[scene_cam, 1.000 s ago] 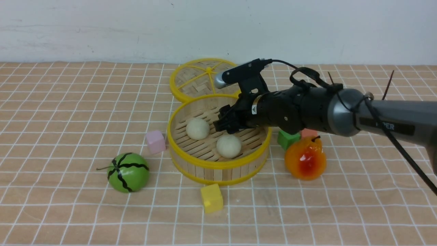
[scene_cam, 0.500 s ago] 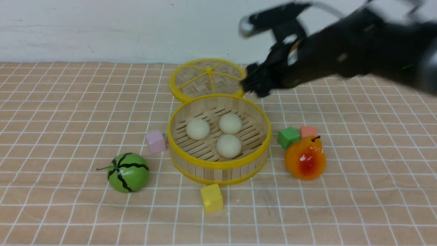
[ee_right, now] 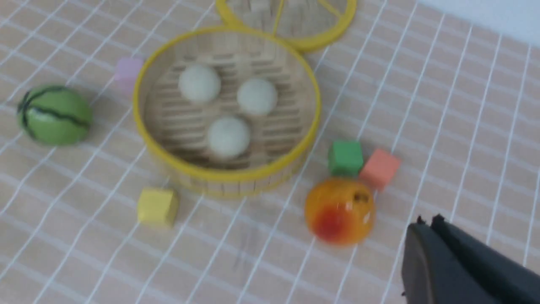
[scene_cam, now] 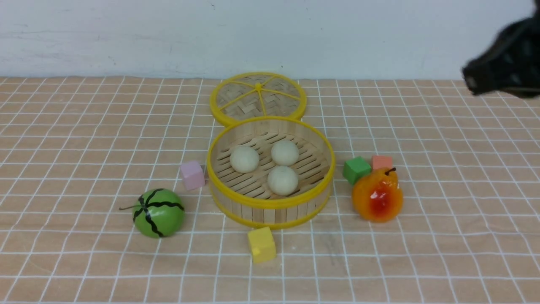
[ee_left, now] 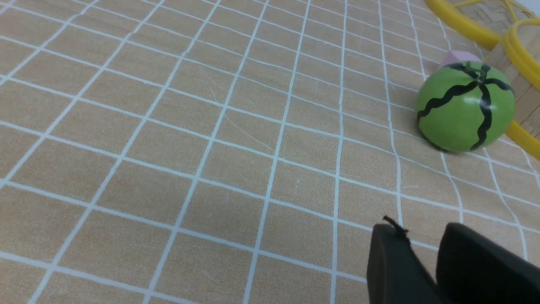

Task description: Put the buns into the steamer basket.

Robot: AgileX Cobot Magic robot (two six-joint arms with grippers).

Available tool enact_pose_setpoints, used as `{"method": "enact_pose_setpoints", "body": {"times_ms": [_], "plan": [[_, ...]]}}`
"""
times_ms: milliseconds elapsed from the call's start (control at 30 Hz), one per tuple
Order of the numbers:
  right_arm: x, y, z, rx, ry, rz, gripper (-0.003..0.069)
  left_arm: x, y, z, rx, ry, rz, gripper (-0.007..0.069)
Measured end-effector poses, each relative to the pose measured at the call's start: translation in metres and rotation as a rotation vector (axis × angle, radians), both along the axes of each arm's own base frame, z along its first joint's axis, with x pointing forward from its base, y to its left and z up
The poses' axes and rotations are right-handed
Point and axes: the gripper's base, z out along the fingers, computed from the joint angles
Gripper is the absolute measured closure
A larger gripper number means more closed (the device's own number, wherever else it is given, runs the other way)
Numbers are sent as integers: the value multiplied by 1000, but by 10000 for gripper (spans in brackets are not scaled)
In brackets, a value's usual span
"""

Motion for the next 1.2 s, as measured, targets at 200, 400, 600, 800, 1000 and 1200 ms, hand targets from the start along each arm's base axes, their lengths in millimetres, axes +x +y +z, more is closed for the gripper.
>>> {"method": "enact_pose_setpoints", "body": {"times_ms": [200,400,600,800,1000,1200], "plan": [[-18,-10,3,-21,51,-6,678,0,0,0,0,0,0,453],[-19,-11,0,-34,75,-8,676,0,0,0,0,0,0,448],[-35,-34,16,-75,-58,-2,671,0,0,0,0,0,0,442],[-83,-84,46,-21,-383,-200,669,0,0,0,0,0,0,441],[-118,-104,1,-2,-585,-359,667,0,0,0,0,0,0,442],[-138,-109,-130,102,-605,-473,662,0,0,0,0,0,0,442]]}}
